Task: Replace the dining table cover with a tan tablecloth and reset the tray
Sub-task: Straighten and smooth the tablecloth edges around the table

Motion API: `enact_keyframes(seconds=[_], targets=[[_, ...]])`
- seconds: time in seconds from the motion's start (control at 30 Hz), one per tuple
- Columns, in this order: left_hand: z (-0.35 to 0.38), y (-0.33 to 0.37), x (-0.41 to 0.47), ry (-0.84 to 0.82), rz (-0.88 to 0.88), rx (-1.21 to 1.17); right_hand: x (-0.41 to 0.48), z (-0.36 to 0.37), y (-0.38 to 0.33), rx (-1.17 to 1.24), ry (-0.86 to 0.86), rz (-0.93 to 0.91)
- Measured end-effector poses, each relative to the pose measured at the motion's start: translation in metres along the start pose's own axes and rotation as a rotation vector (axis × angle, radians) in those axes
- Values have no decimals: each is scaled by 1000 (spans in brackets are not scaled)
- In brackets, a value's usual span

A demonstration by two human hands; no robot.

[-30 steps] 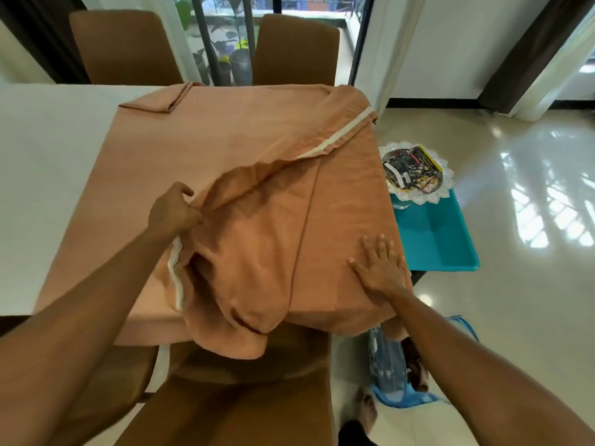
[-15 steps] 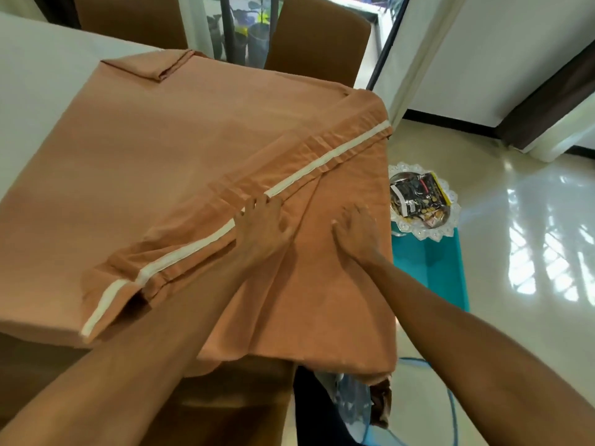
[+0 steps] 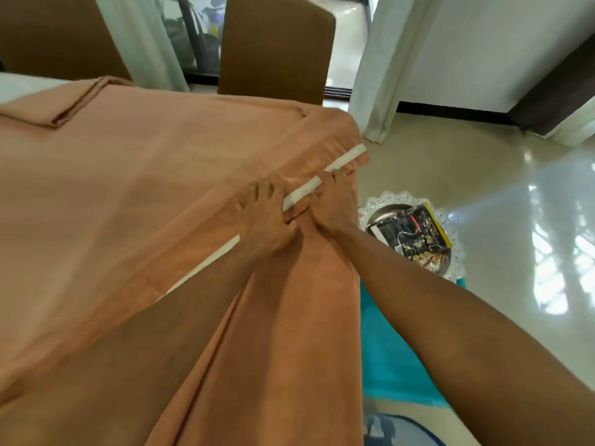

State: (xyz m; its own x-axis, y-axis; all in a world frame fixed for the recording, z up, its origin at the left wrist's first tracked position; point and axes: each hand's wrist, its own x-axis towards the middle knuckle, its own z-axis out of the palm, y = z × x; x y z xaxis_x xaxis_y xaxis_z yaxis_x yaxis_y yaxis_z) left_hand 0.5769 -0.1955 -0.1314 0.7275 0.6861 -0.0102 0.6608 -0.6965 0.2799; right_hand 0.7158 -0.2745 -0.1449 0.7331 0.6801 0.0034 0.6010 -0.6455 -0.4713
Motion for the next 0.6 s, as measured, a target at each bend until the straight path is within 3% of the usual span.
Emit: enact_keyframes(seconds=[0.2, 0.3, 0.4, 0.47, 0.6], targets=[[20, 24, 67, -24, -42, -31, 48, 2, 4, 186, 136, -7], [26, 32, 92, 0, 75, 63, 48, 8, 10, 368, 232, 39], [24, 24, 113, 31, 170, 176, 44, 18, 11, 268, 273, -31], [19, 18, 127, 8, 123, 130, 46, 22, 12, 197, 287, -61], [-7, 16, 155, -151, -151, -49, 47, 22, 14, 200, 276, -48]])
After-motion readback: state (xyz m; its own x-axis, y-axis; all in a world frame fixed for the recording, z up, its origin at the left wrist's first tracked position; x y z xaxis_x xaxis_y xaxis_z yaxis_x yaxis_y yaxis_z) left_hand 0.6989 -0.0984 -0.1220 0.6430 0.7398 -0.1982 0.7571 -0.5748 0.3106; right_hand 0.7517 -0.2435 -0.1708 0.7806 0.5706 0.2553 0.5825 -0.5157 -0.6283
